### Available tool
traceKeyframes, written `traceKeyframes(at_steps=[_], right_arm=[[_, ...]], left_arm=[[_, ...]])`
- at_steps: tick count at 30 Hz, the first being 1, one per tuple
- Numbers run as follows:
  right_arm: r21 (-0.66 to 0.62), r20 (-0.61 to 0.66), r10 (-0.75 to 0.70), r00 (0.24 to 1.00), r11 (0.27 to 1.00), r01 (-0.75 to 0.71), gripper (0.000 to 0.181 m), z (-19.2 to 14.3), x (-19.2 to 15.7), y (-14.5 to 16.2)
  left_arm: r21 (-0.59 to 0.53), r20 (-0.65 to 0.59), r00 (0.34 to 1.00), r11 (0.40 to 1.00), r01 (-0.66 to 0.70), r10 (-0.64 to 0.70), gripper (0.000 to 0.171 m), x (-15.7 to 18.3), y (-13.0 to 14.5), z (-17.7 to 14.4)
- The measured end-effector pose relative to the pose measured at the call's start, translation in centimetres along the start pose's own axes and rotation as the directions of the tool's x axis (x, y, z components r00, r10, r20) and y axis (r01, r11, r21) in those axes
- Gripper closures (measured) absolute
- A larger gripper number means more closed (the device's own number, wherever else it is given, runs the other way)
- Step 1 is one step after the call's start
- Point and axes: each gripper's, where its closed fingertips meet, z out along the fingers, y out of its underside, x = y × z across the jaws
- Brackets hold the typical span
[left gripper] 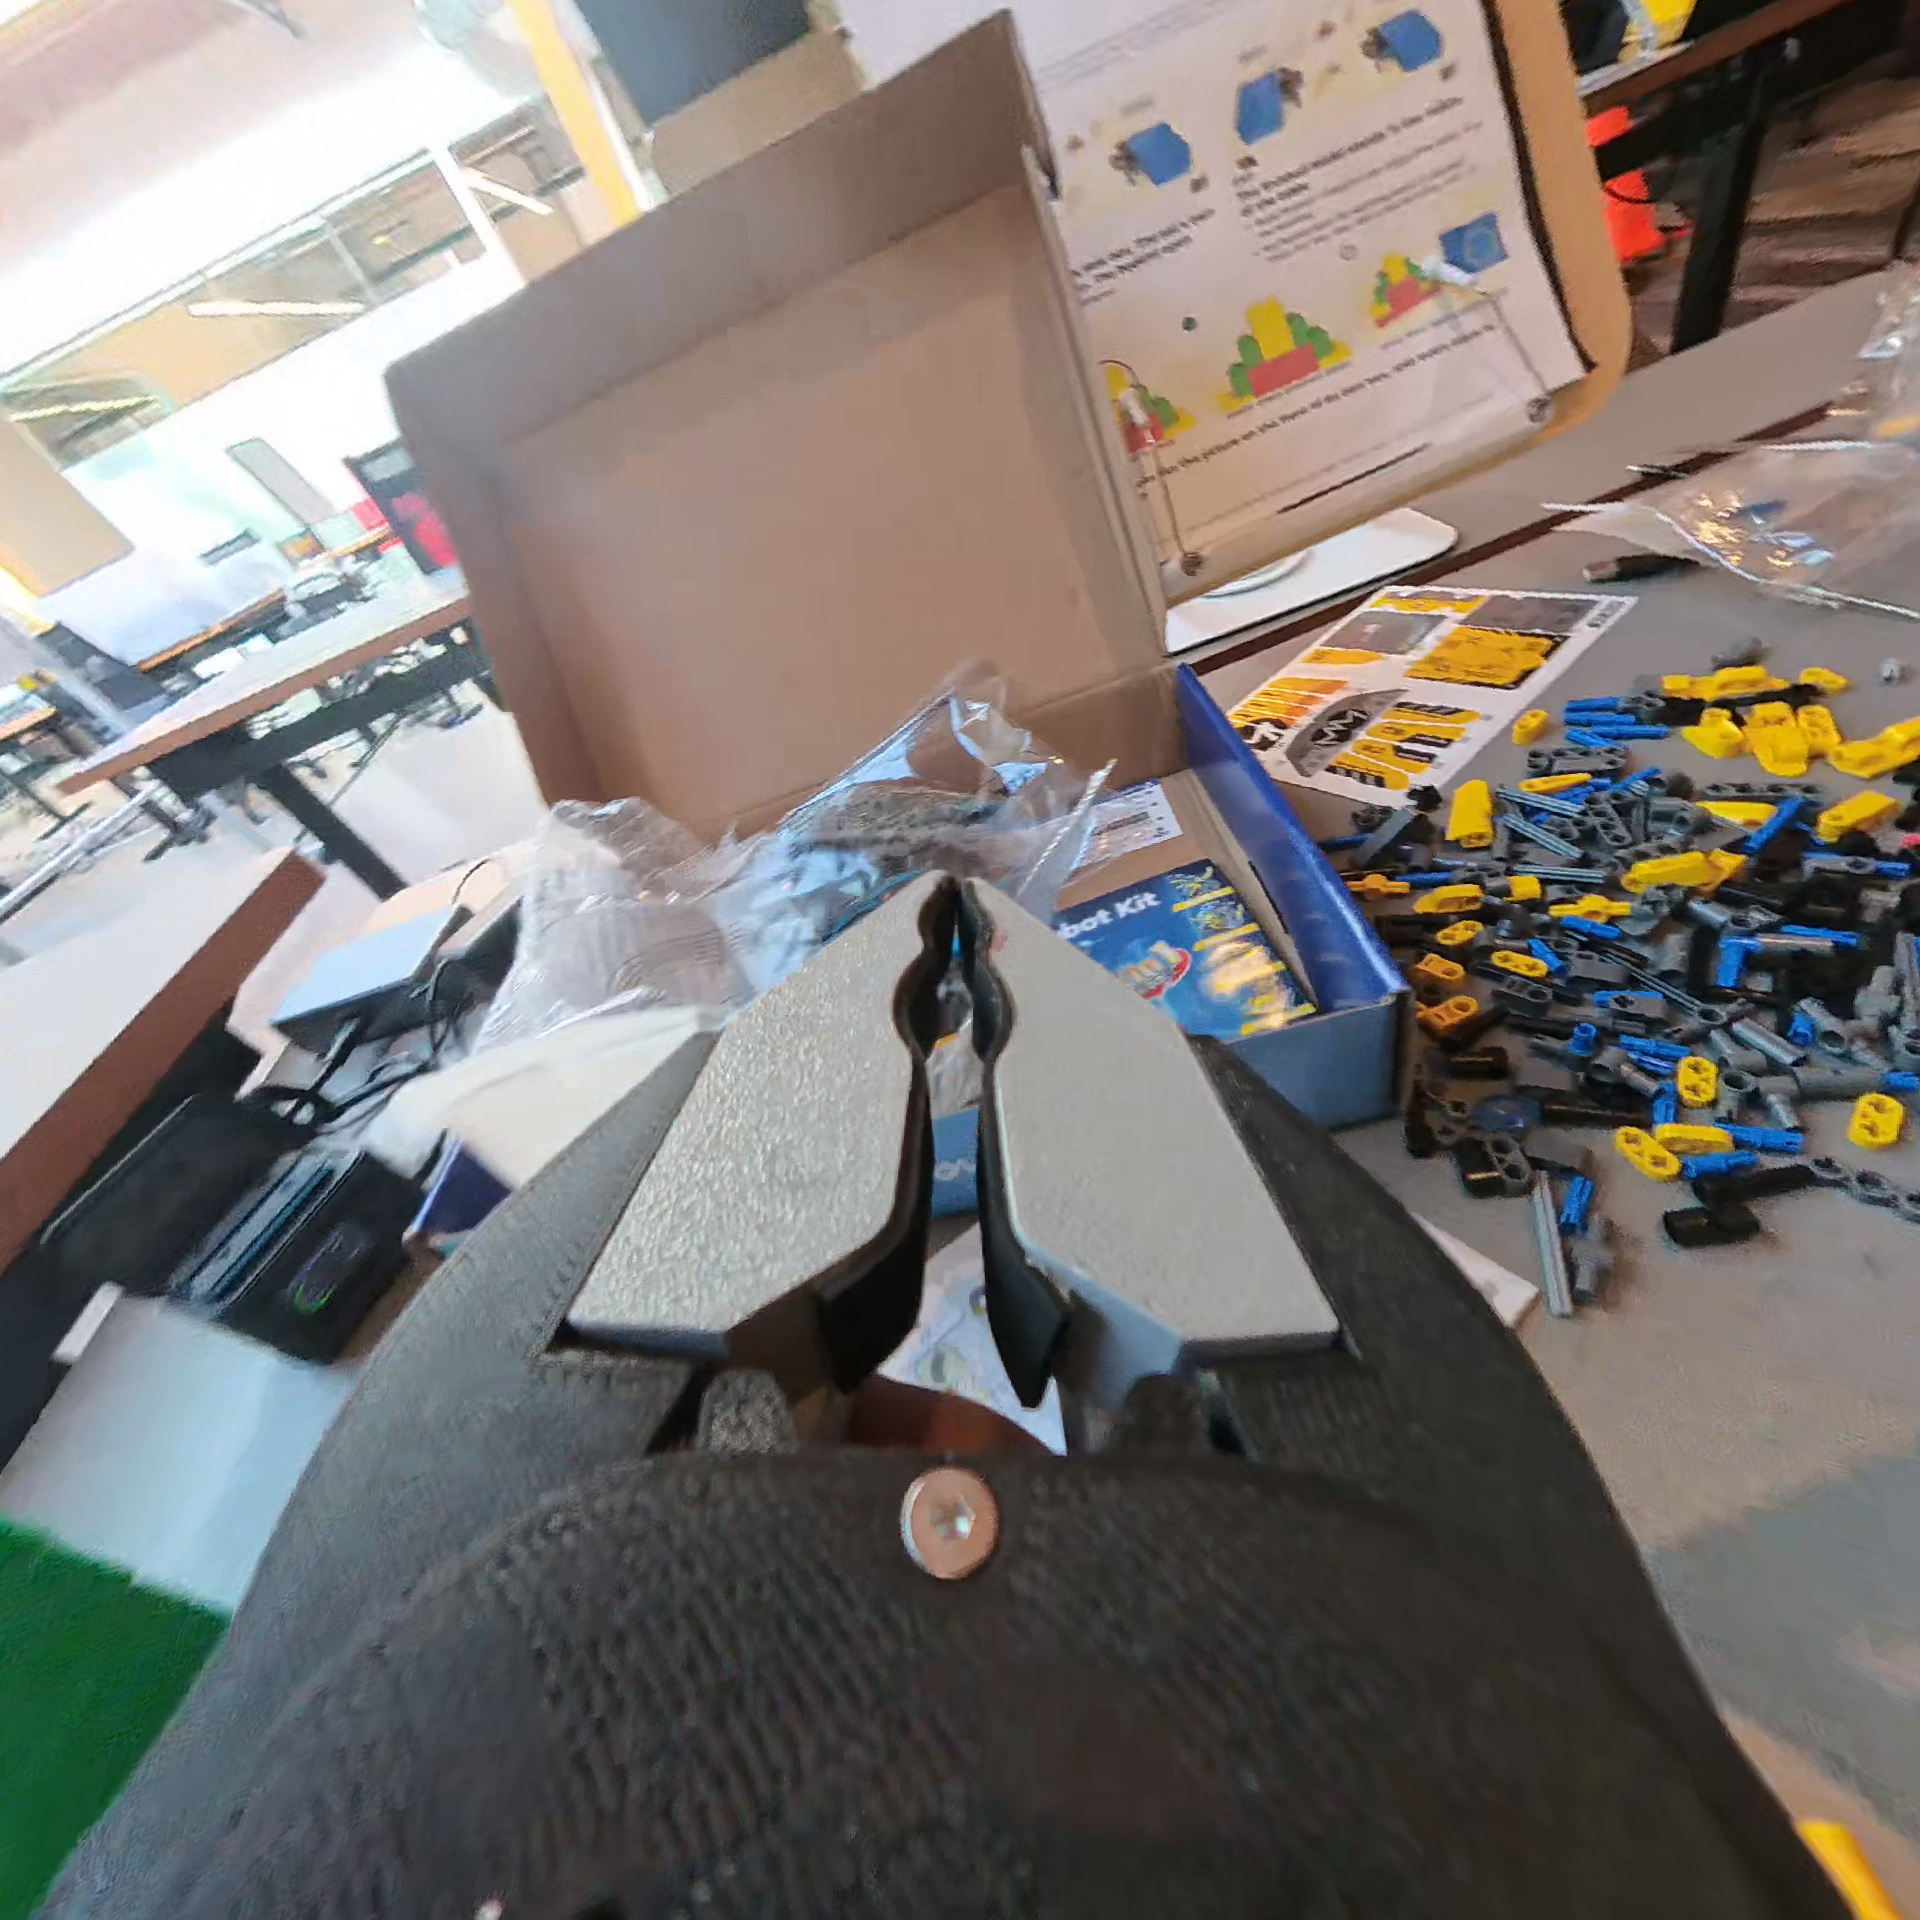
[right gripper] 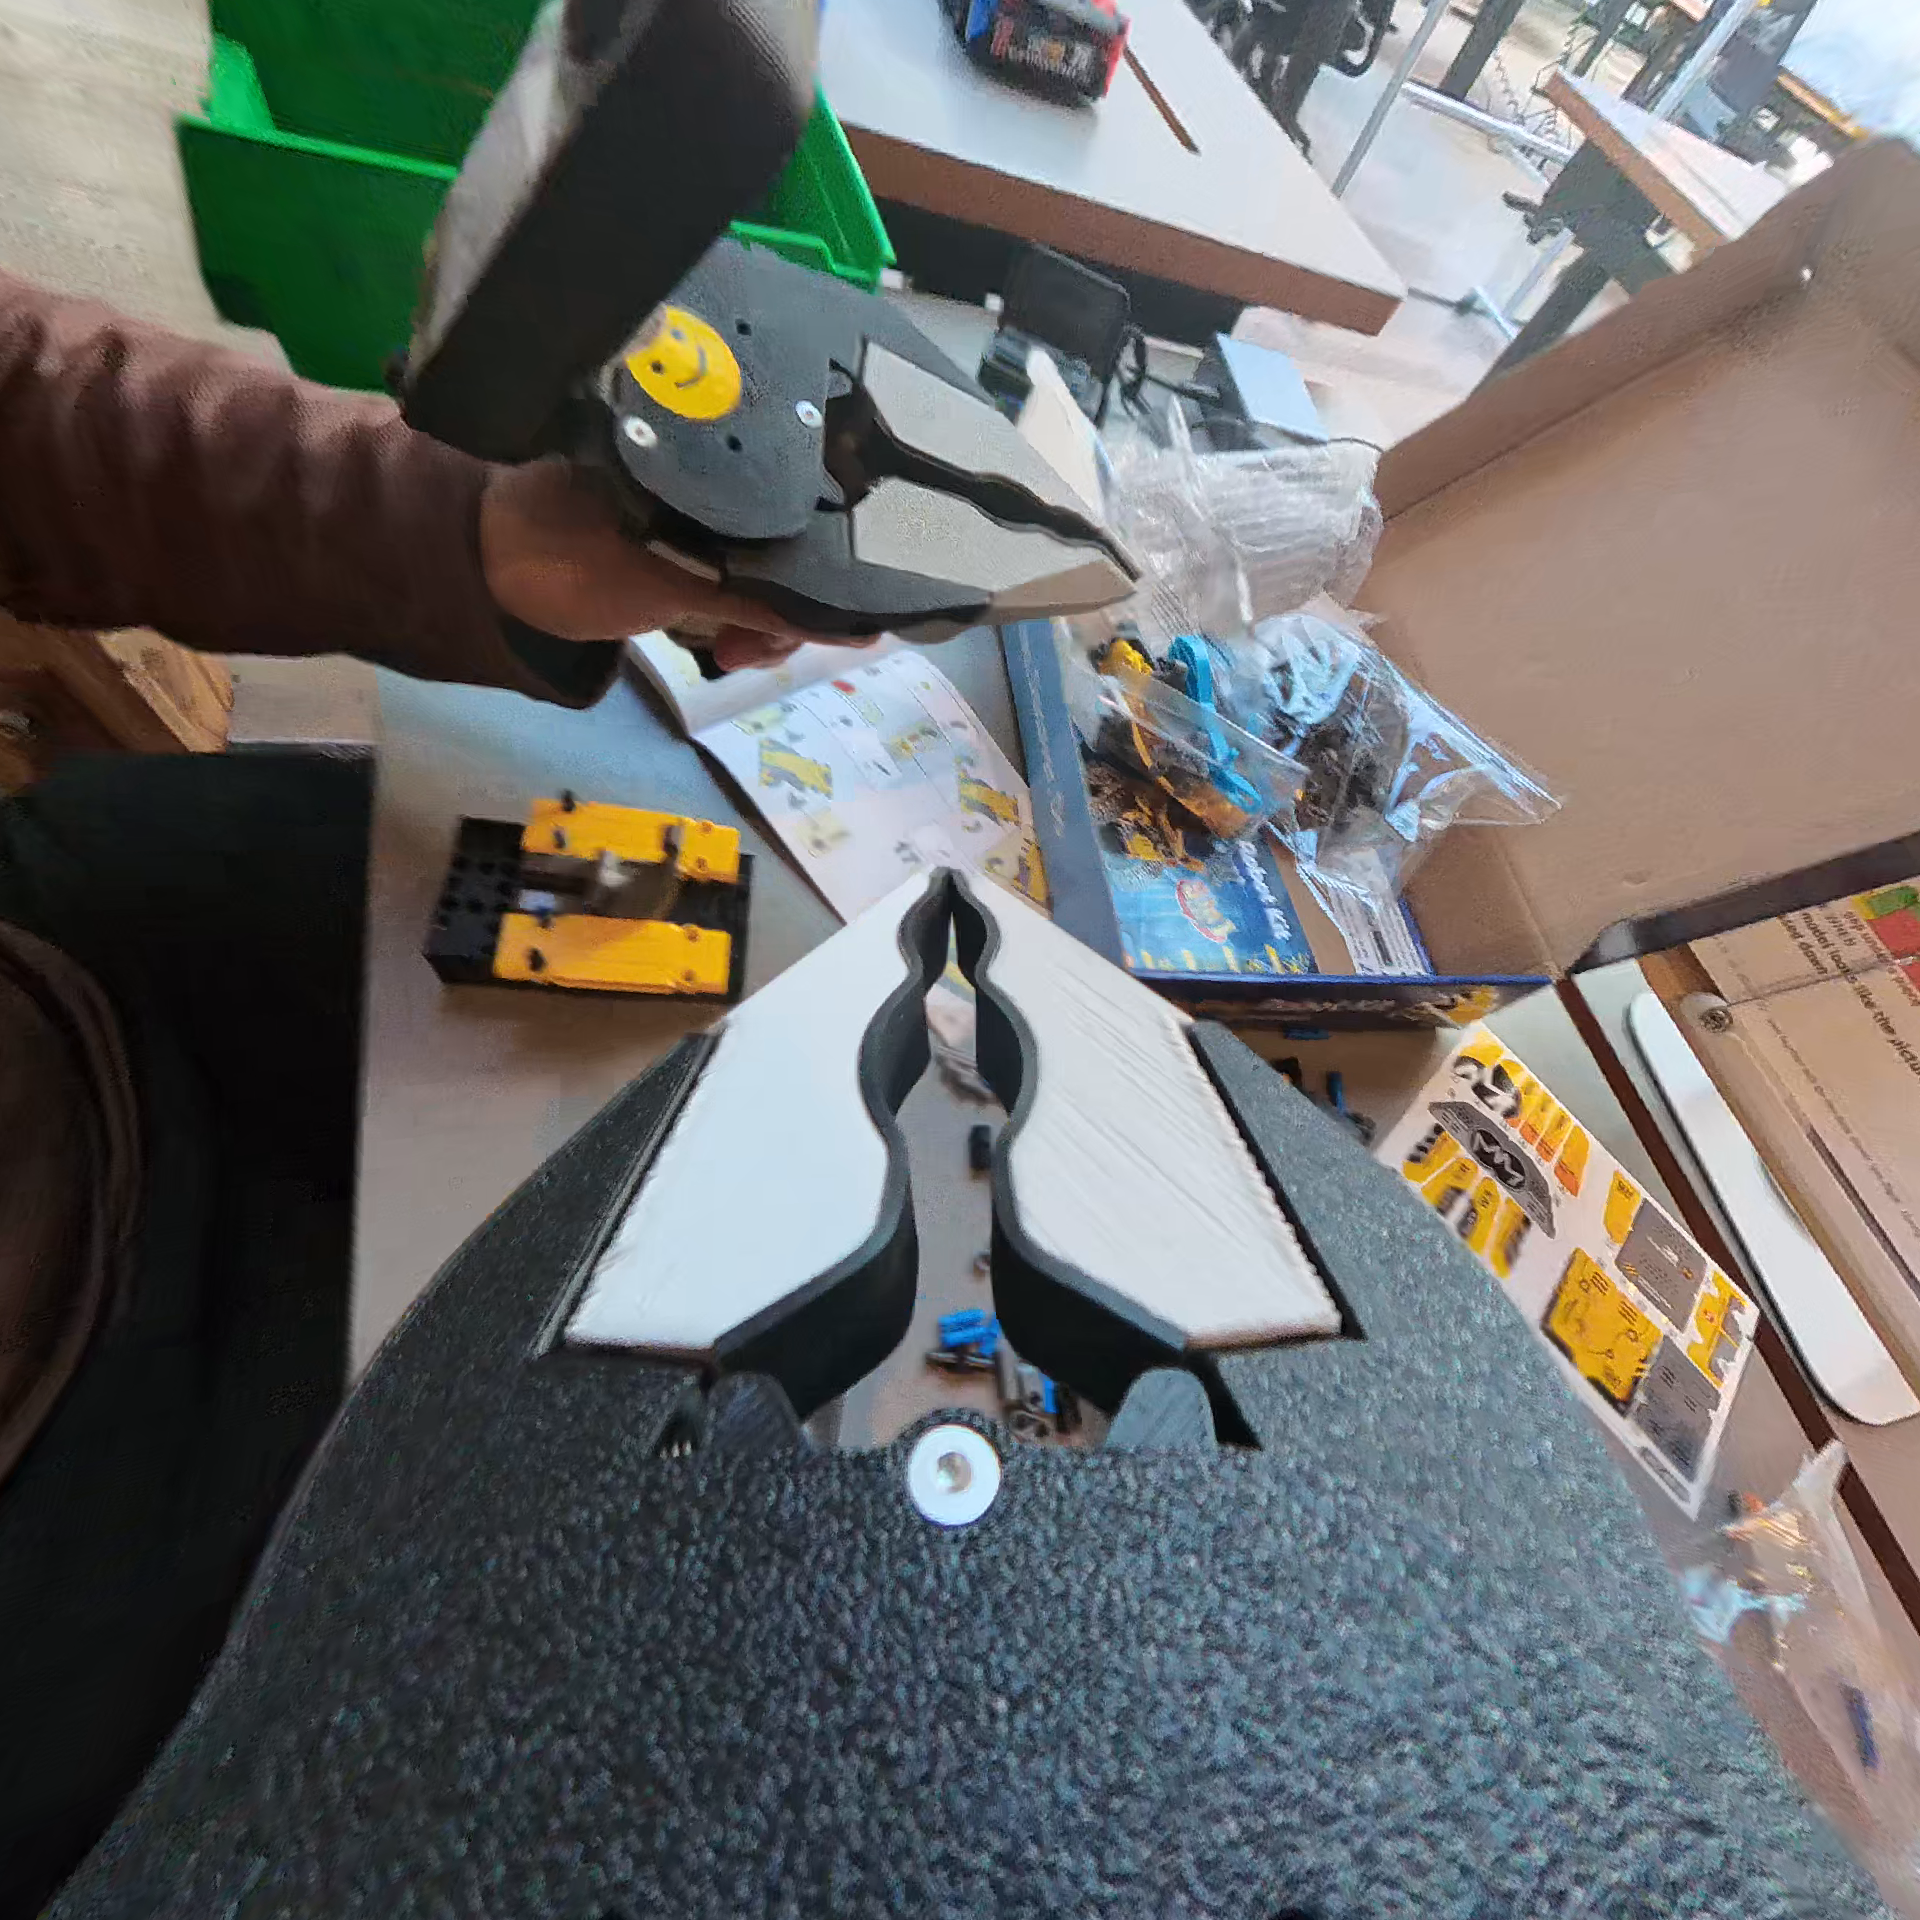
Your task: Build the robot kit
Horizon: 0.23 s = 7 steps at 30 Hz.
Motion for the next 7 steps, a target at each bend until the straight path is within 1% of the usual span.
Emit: traceKeyframes(at_steps=[3, 7], right_arm=[[0.036, 0.018, -0.018, 1.0, 0.999, 0.017, 0.181, -0.3, -4.0, -1.8], [0.029, 0.023, -0.064, 0.998, 0.998, 0.063, 0.181, -0.1, -8.8, -2.3]], left_arm=[[-0.027, 0.035, 0.997, 0.997, 0.067, -0.066, 0.171, -0.6, 0.9, -2.7], [-0.054, 0.088, 0.995, 0.997, 0.045, -0.04, 0.171, -1.0, 2.2, -6.0]])
